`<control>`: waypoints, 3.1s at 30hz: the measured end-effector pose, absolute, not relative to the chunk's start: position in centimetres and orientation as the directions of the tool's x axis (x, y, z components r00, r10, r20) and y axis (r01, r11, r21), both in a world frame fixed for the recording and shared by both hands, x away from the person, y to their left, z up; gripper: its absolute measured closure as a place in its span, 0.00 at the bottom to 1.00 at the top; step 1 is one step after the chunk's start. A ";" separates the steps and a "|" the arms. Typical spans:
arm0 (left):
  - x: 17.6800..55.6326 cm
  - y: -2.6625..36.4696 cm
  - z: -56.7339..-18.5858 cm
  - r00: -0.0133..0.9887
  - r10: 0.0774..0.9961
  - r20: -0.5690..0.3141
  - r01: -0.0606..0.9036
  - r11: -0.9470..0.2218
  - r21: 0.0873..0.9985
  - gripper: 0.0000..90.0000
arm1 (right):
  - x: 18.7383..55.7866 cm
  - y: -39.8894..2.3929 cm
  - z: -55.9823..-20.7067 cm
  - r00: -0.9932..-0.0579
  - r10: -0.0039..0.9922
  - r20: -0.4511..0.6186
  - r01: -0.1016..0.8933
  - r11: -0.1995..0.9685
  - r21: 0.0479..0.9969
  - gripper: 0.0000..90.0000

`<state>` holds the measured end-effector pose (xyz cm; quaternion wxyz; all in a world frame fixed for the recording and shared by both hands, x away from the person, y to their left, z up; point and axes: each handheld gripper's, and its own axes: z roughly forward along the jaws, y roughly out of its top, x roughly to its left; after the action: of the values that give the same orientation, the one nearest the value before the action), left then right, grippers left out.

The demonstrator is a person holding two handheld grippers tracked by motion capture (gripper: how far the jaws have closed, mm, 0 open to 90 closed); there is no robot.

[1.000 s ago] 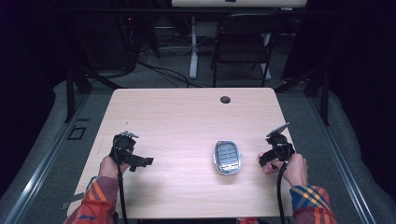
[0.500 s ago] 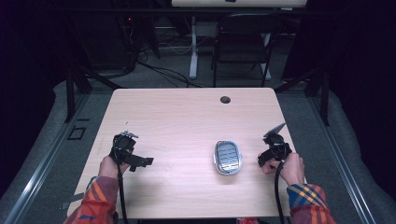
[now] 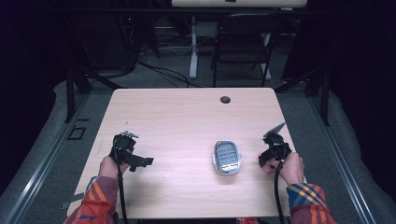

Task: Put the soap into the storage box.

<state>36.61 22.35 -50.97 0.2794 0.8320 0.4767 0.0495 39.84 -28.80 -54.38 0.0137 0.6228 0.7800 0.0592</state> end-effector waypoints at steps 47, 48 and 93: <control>36.4 22.7 -50.9 0.531 0.826 -0.189 0.769 -0.375 0.517 0.00 | 40.8 -28.3 -50.5 -0.263 0.962 0.069 0.960 0.254 0.113 0.41; 36.4 22.7 -50.9 0.529 0.827 -0.190 0.770 -0.374 0.518 0.00 | 40.8 -28.2 -50.3 -0.264 0.963 0.061 0.960 0.256 0.109 0.41; 36.4 22.5 -50.9 0.535 0.825 -0.182 0.767 -0.383 0.514 0.00 | 41.6 -24.9 -44.6 -0.359 0.933 0.016 0.925 0.353 0.141 0.41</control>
<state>36.45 22.49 -50.91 0.2798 0.8301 0.4795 0.0519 41.60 -24.93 -44.64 0.0333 0.5652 0.8219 0.0627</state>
